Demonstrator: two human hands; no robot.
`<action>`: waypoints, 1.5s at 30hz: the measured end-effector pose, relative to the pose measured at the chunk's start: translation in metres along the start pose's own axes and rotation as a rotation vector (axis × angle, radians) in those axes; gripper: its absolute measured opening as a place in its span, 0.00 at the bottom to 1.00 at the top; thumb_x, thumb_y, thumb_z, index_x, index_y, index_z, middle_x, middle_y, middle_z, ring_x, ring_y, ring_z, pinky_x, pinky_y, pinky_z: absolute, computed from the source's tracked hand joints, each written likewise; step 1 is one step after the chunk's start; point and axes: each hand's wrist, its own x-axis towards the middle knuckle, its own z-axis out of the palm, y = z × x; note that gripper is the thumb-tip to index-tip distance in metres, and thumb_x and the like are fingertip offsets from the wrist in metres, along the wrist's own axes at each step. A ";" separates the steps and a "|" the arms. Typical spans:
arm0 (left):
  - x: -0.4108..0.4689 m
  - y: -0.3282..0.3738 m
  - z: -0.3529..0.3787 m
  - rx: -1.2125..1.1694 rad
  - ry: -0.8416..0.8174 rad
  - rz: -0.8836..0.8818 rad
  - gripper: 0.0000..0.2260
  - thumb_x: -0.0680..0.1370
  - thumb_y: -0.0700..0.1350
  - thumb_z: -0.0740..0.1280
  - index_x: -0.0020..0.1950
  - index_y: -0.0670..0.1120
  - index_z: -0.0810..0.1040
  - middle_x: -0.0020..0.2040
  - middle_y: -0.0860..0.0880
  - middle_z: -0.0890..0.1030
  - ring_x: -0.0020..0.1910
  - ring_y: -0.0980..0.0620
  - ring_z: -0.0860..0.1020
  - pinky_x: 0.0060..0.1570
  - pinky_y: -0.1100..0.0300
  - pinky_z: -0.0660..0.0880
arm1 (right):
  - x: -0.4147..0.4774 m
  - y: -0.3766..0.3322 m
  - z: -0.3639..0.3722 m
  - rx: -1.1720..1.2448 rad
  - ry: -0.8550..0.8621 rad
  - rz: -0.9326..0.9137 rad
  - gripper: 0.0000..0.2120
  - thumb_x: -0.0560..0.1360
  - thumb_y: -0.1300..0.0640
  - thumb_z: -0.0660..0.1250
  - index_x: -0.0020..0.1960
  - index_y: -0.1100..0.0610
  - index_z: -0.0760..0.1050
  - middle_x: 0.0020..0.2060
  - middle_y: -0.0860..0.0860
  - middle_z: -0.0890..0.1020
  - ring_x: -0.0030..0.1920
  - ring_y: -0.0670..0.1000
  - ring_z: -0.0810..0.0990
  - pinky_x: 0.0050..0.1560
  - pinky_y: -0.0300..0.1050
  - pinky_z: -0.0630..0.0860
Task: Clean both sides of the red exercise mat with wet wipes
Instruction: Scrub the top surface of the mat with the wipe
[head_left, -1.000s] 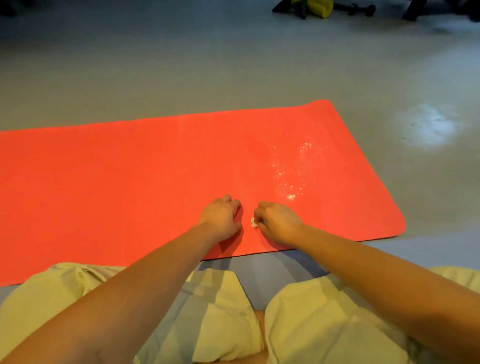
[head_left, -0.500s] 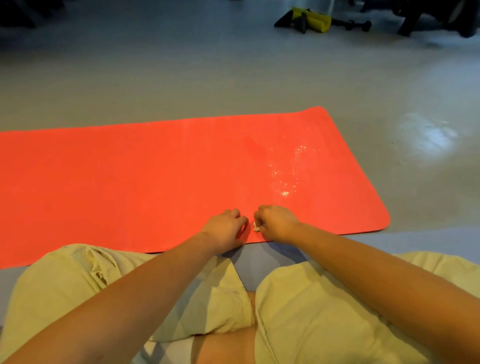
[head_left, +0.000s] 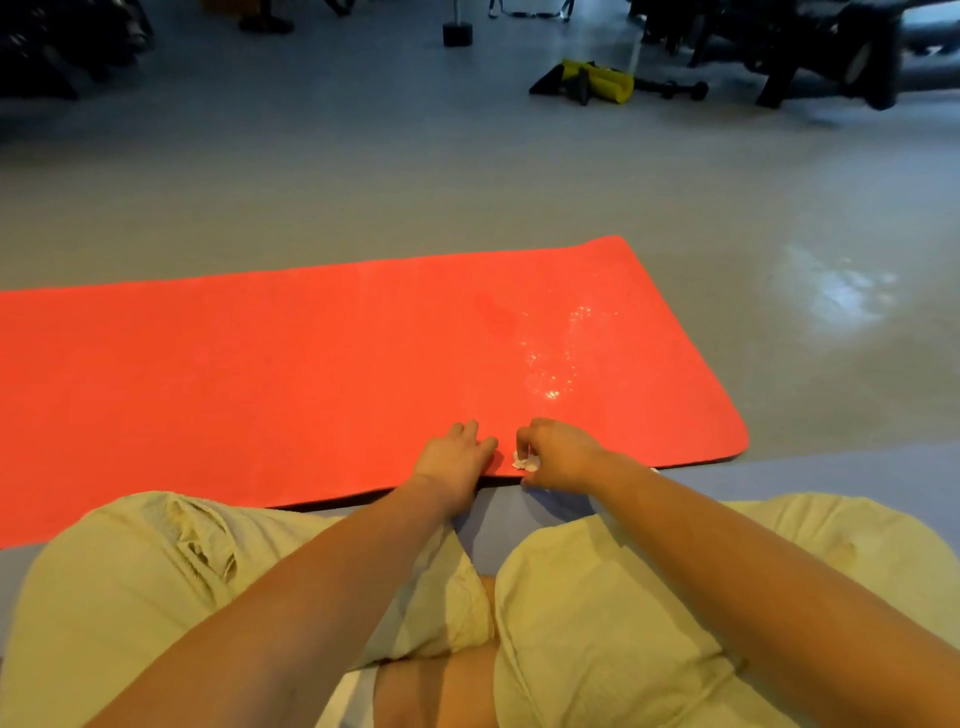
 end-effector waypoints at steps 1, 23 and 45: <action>0.000 -0.004 -0.005 0.018 -0.003 -0.001 0.24 0.75 0.43 0.72 0.69 0.49 0.69 0.64 0.44 0.70 0.63 0.41 0.73 0.43 0.50 0.70 | -0.001 -0.001 -0.001 -0.018 0.003 -0.012 0.15 0.70 0.53 0.74 0.55 0.51 0.76 0.50 0.51 0.77 0.49 0.55 0.79 0.42 0.46 0.72; -0.040 -0.072 0.013 -0.212 -0.137 -0.156 0.13 0.82 0.51 0.63 0.61 0.45 0.78 0.63 0.41 0.77 0.62 0.38 0.78 0.58 0.50 0.75 | 0.010 -0.084 0.045 -0.124 0.068 -0.225 0.08 0.77 0.59 0.66 0.52 0.53 0.81 0.48 0.52 0.78 0.48 0.59 0.78 0.38 0.48 0.71; 0.033 -0.096 0.007 -0.384 -0.118 -0.213 0.31 0.66 0.53 0.84 0.67 0.57 0.78 0.65 0.45 0.69 0.68 0.40 0.68 0.64 0.50 0.72 | 0.032 -0.073 0.035 -0.158 0.002 -0.222 0.07 0.76 0.60 0.64 0.49 0.54 0.81 0.47 0.53 0.78 0.45 0.59 0.78 0.36 0.47 0.65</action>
